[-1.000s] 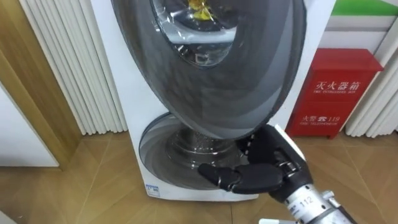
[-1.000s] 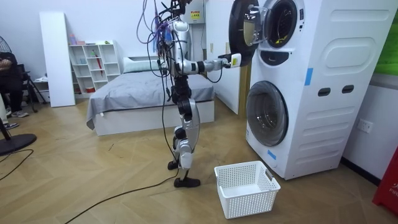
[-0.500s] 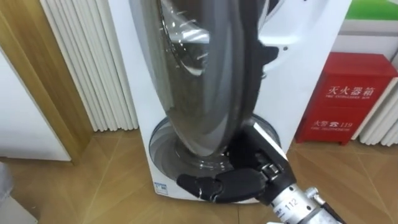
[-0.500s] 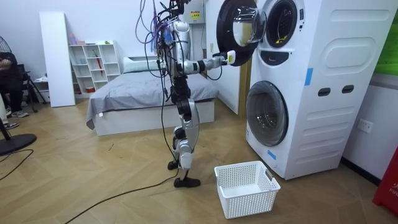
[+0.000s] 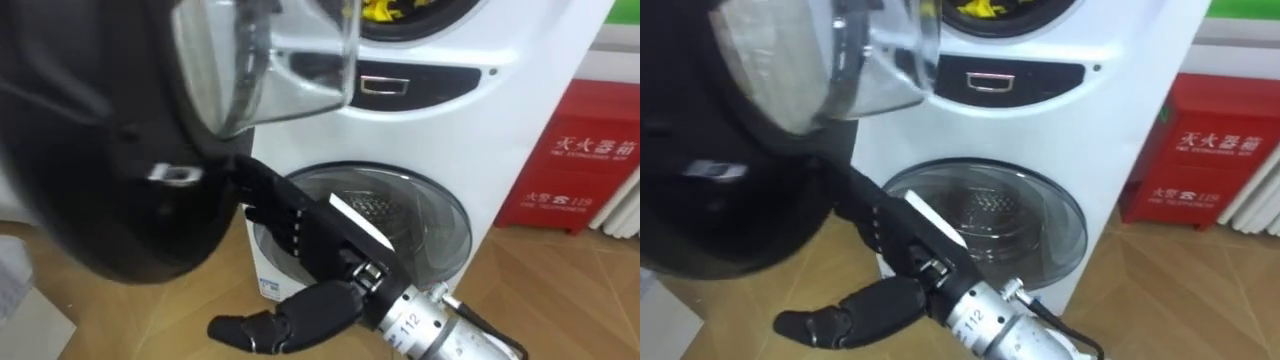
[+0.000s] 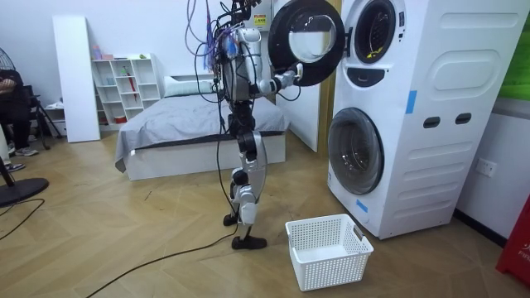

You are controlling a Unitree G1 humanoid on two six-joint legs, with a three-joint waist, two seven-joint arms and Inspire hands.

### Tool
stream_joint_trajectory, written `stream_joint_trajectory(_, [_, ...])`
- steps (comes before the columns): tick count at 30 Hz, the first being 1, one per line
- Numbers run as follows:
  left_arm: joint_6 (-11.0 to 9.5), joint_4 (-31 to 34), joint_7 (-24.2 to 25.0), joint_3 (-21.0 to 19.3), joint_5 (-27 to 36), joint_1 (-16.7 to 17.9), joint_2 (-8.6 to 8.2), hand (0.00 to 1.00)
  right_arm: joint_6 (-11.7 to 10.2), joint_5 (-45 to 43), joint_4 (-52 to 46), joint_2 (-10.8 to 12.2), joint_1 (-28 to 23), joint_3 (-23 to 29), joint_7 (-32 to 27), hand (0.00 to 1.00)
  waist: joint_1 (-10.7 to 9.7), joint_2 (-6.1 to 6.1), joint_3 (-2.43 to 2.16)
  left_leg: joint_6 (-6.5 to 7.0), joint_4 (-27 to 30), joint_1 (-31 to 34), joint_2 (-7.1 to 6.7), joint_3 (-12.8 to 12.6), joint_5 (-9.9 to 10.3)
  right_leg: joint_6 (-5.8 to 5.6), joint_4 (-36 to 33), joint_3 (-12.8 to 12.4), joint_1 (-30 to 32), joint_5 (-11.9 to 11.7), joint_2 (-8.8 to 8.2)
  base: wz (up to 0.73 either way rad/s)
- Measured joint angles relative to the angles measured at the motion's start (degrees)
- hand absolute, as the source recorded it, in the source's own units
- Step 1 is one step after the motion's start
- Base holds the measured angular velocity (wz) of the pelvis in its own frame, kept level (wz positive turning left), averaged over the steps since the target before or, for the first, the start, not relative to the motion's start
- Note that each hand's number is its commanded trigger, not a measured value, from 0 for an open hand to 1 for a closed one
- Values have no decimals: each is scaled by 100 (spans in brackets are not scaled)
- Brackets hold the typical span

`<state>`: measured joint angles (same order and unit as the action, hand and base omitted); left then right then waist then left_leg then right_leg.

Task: Pick clothes from washing machine

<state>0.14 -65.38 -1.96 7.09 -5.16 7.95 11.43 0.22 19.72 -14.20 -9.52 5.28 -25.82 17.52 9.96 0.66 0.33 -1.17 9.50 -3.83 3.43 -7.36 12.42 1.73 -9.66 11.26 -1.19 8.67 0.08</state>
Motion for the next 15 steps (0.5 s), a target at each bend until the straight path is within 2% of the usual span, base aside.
stream_joint_trajectory(4, [-3,12,-28,-4,-2,4,-1,0,0,5,1,5,153,-21,-60,0,164,6,8,0,-12,8,-4,21,0,0,1,17,-7,0,-5,0])
stream_joint_trajectory(7, [-6,3,-32,-9,-12,1,21,0,0,-129,1,24,346,-238,-110,0,189,40,24,0,-6,11,-3,55,0,0,-1,56,-34,0,-9,5])
stream_joint_trajectory(8, [-6,4,-32,-8,-11,-10,29,0,0,-137,2,44,386,-308,-104,0,255,58,30,0,2,6,-3,66,0,0,-1,54,-39,0,-10,0])
stream_joint_trajectory(11, [0,3,-33,-5,-9,-53,61,0,0,-137,12,94,419,-446,-71,0,336,116,72,1,20,13,-18,138,-1,-2,2,108,-75,1,-29,12])
stream_joint_trajectory(15, [81,3,-34,-3,-11,-66,81,0,2,-136,12,103,461,-479,16,0,469,148,54,2,24,26,-35,155,-1,-12,3,149,-85,8,-54,4])
